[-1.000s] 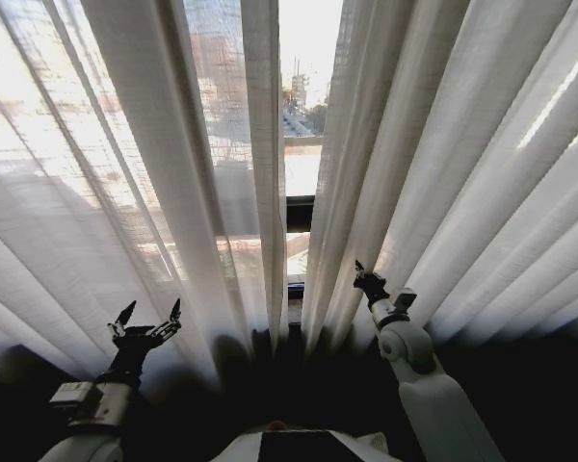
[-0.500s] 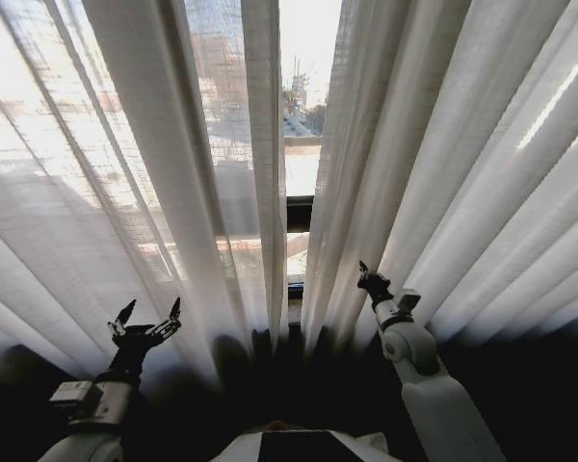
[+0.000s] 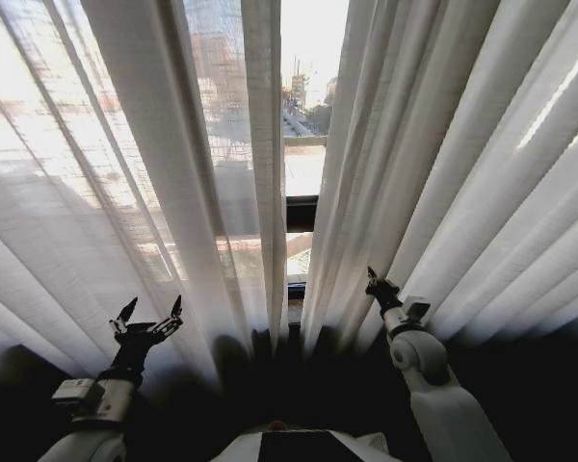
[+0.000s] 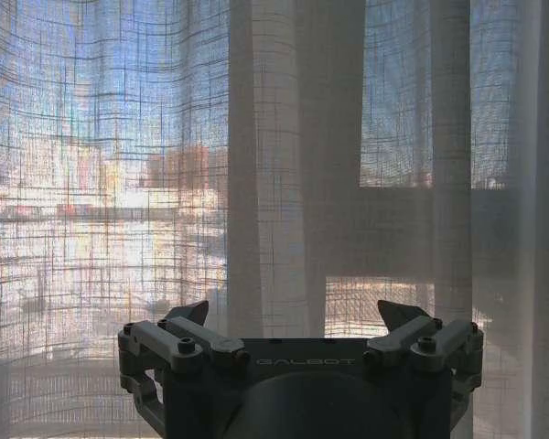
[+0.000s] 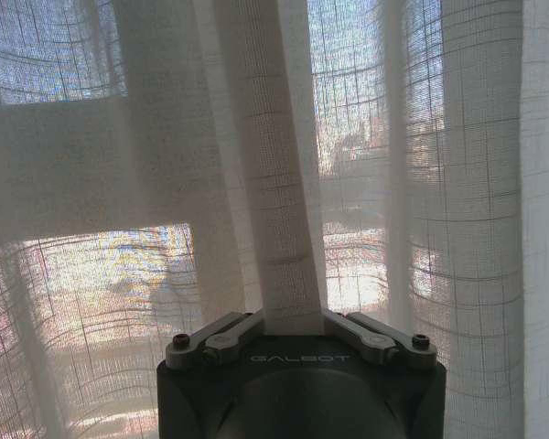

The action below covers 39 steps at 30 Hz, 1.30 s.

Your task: Open the curtains by pulling them apart, changing their state from closed to fully open.

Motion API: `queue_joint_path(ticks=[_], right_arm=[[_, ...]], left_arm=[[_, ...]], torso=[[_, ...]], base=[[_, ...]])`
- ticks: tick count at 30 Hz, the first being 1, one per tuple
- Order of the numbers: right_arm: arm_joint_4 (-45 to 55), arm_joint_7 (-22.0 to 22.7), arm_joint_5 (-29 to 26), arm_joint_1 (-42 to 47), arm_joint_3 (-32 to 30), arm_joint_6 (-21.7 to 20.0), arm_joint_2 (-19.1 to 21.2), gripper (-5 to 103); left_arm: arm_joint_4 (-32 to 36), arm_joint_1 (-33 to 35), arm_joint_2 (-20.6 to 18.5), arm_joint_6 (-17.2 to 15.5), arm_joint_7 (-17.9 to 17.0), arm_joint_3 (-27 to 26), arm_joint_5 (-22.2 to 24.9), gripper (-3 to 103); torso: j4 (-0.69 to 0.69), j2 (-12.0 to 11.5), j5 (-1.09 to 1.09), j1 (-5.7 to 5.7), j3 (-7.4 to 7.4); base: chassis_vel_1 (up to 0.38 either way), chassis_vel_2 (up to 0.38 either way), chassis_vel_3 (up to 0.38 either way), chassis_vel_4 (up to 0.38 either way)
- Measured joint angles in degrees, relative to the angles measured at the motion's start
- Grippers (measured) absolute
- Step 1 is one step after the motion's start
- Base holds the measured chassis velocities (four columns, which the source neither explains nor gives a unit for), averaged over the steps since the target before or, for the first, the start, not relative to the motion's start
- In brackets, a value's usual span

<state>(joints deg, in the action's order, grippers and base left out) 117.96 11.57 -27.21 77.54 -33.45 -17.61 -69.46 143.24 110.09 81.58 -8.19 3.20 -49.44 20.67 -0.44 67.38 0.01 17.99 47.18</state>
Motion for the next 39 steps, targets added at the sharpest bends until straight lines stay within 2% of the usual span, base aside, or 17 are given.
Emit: queue_joint_path(ticks=[18, 39], right_arm=[[0.65, -0.47, -1.45, -0.01, -1.44, -0.38, 0.85, 0], [0.89, -0.93, -1.53, 0.22, -2.12, -0.46, 1.11, 0]], left_arm=[[0.00, -0.36, 0.15, 0.00, 0.01, 0.17, 0.09, 100], [0.00, -0.16, 0.72, 0.17, 0.13, 0.02, -0.02, 100]], torso=[[0.00, 0.00, -0.02, 0.00, 0.00], [0.00, 0.00, -0.01, 0.01, 0.01]], base=[[-0.033, -0.033, 0.032, 0.028], [-0.287, -0.280, 0.289, 0.290]])
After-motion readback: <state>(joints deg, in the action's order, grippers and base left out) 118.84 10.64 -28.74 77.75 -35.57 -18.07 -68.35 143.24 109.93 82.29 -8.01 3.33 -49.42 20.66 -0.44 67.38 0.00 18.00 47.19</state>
